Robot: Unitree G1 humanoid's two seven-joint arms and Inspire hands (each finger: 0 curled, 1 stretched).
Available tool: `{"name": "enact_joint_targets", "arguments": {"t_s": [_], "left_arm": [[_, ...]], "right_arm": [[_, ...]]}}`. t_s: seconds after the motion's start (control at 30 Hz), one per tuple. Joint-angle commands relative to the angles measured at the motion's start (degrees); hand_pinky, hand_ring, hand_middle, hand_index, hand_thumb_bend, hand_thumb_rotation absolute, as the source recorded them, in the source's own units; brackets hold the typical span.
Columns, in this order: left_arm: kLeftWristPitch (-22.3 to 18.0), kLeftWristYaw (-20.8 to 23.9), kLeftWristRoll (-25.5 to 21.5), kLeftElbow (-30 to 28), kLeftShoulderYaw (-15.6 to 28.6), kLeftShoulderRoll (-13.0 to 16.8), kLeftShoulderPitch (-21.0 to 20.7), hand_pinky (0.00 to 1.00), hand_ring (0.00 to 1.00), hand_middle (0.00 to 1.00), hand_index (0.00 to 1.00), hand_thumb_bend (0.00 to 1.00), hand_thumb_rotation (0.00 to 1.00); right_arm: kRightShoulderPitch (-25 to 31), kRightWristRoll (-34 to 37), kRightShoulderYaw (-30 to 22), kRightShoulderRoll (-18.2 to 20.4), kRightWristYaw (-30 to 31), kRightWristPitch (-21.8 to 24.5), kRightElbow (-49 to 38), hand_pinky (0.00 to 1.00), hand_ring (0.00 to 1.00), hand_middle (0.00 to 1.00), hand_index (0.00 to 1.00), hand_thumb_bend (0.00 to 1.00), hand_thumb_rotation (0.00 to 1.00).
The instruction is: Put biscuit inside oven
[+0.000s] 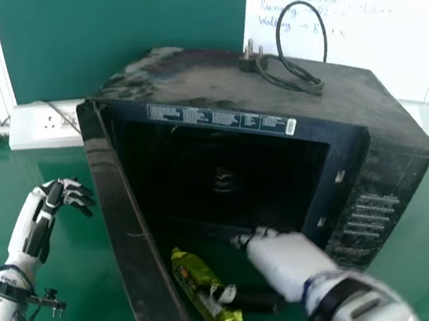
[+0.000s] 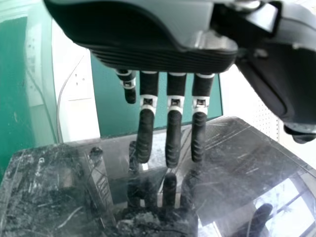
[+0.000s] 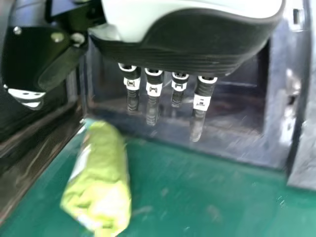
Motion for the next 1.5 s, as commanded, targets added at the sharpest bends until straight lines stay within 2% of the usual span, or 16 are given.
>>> {"name": "enact_joint_targets", "arguments": {"t_s": [0.0,0.2,0.4,0.6,0.73,0.87,1.03,1.17,1.27,1.4,1.47], "left_arm": [[-0.14,-0.05,-0.16,-0.38,-0.03,-0.33,0.07,0.29,0.36,0.45,0.48,0.51,0.05],[0.08,2.11,0.72,-0.8,1.07,-0.35,0.11,0.3,0.36,0.44,0.48,0.51,0.06],[-3.76,5.7,3.33,3.8,3.17,0.72,-0.85,0.3,0.36,0.45,0.48,0.51,0.07],[-6.43,6.0,3.17,9.58,4.41,1.89,-2.26,0.31,0.37,0.46,0.49,0.51,0.07],[-7.95,5.87,2.87,12.27,4.77,2.2,-2.98,0.32,0.38,0.47,0.49,0.52,0.08],[-9.08,5.83,3.1,13.81,4.79,2.2,-3.41,0.32,0.38,0.47,0.49,0.52,0.08],[-9.63,5.09,2.62,14.25,4.6,2.13,-3.6,0.32,0.38,0.47,0.49,0.52,0.08],[-9.8,4.7,2.48,14.16,4.63,2.04,-3.6,0.33,0.39,0.47,0.49,0.52,0.08],[-10.37,4.6,2.73,13.92,4.57,2.05,-3.47,0.33,0.39,0.47,0.49,0.52,0.08],[-9.78,4.97,3.17,12.19,4.3,1.84,-2.76,0.33,0.39,0.48,0.49,0.52,0.08],[-9.41,5.1,3.38,11.3,4.17,1.78,-2.46,0.33,0.39,0.48,0.49,0.52,0.08]], "right_arm": [[1.52,-3.49,-1.51,4.08,2.23,-3.57,0.3,0.65,0.81,0.87,0.92,0.88,0.67],[3.74,-8.17,-5.41,12.36,5.48,-12.89,0.64,0.65,0.81,0.88,0.91,0.87,0.66],[4.85,-10.59,-8.98,18.91,7.92,-20.12,0.31,0.65,0.8,0.86,0.9,0.88,0.67],[5.37,-13.16,-11.28,23.37,9.96,-26.74,0.35,0.65,0.81,0.86,0.89,0.89,0.69],[6.37,-14.7,-12.17,25.78,9.24,-30.55,0.92,0.64,0.8,0.85,0.88,0.9,0.7],[7.9,-16.16,-12.6,28.29,7.59,-32.64,3.03,0.62,0.8,0.86,0.87,0.9,0.7],[8.74,-18.97,-12.78,31.36,8.11,-33.38,6.77,0.66,0.81,0.86,0.89,0.88,0.66],[9.71,-21.33,-12.29,31.55,5.36,-34.69,10.71,0.61,0.74,0.81,0.87,0.9,0.67],[10.22,-24.21,-11.77,32.7,2.99,-34.04,14.79,0.59,0.71,0.8,0.86,0.91,0.64],[10.05,-24.91,-12.37,33.2,-0.32,-33.23,19.2,0.52,0.63,0.74,0.84,0.9,0.61],[9.81,-24.77,-12.71,32.97,-1.66,-32.97,20.94,0.5,0.62,0.73,0.84,0.89,0.6]]}}
